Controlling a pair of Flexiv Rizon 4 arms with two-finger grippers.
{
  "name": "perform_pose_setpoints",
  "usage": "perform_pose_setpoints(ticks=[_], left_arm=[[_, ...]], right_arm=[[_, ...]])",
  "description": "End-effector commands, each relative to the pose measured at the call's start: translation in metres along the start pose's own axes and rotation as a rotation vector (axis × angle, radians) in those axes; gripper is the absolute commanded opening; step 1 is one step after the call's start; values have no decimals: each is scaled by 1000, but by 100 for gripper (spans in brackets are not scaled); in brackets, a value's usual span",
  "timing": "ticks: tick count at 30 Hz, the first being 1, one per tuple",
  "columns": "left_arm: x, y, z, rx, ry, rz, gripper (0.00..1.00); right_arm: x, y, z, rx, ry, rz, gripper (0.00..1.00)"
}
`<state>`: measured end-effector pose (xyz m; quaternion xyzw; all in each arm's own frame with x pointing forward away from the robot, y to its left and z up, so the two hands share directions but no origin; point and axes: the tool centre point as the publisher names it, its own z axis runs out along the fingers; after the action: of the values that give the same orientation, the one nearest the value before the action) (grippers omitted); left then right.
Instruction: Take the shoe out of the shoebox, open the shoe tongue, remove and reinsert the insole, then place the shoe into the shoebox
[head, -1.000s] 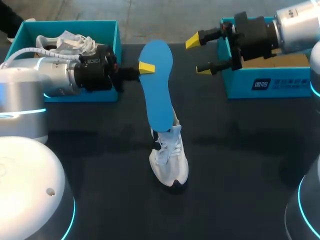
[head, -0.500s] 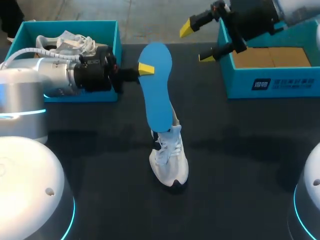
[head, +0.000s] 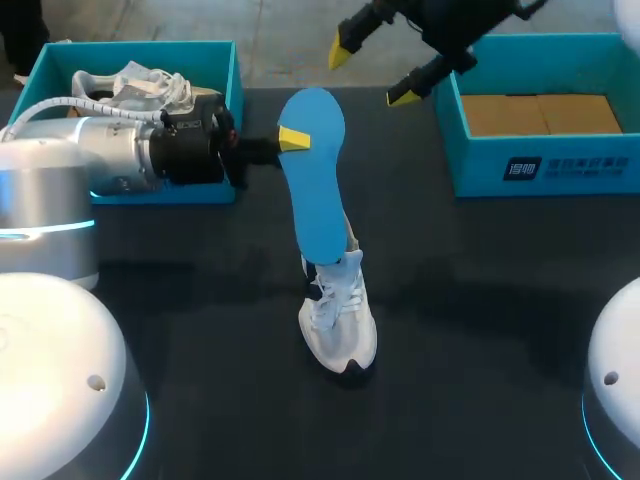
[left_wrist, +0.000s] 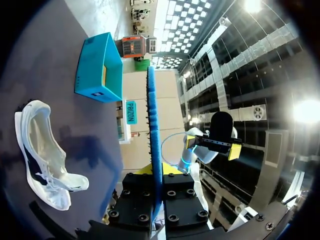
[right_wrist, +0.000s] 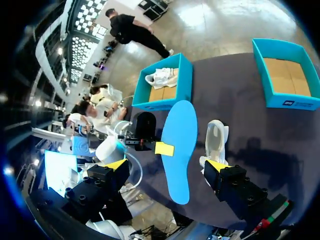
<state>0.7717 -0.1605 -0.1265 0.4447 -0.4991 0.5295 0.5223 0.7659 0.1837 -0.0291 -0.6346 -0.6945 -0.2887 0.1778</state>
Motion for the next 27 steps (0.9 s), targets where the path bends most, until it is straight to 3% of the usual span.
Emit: perform_pose_setpoints(ticks=[1, 27], left_arm=[[1, -3, 1, 4, 1, 5, 0], [3, -12, 3, 7, 0, 6, 0]], right_arm=[[13, 10, 9, 26, -327, -8, 100], [32, 0, 21, -20, -643, -59, 100]])
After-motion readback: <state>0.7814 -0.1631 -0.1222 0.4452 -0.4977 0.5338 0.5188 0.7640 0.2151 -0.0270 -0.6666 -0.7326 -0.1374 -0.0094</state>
